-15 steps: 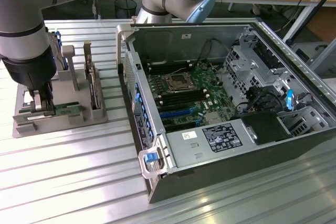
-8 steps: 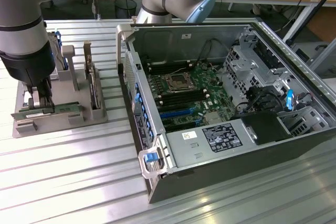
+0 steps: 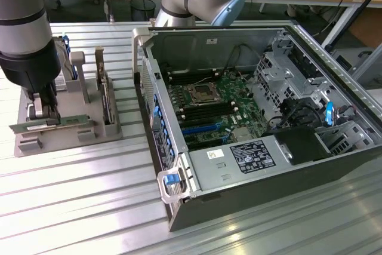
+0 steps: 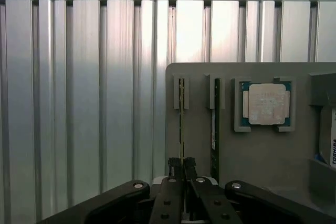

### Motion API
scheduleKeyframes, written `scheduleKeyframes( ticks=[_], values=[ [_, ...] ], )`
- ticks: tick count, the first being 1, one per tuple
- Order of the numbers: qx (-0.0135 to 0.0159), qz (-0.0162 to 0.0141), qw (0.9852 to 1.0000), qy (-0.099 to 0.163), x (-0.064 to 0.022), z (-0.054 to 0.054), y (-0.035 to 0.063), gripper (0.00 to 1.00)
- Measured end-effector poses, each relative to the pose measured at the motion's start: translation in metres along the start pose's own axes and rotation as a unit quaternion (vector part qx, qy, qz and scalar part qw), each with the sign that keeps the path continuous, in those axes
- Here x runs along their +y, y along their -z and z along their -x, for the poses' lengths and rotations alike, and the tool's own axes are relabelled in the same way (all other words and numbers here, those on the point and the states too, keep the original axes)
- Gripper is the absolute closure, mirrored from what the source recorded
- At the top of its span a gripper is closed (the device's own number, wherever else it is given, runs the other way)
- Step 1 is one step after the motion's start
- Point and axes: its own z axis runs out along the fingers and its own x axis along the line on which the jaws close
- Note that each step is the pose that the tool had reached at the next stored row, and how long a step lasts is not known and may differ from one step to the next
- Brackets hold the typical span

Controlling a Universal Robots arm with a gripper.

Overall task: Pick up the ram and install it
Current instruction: 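Pick up the ram and move it above insertion slot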

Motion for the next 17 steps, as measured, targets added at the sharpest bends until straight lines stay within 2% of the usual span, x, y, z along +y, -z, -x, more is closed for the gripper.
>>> scheduleKeyframes(
  ticks=[17],
  values=[
    [0.0000,0.0000,1.0000,0.000,0.0009,-0.001,0.0374,0.87]
  ],
)
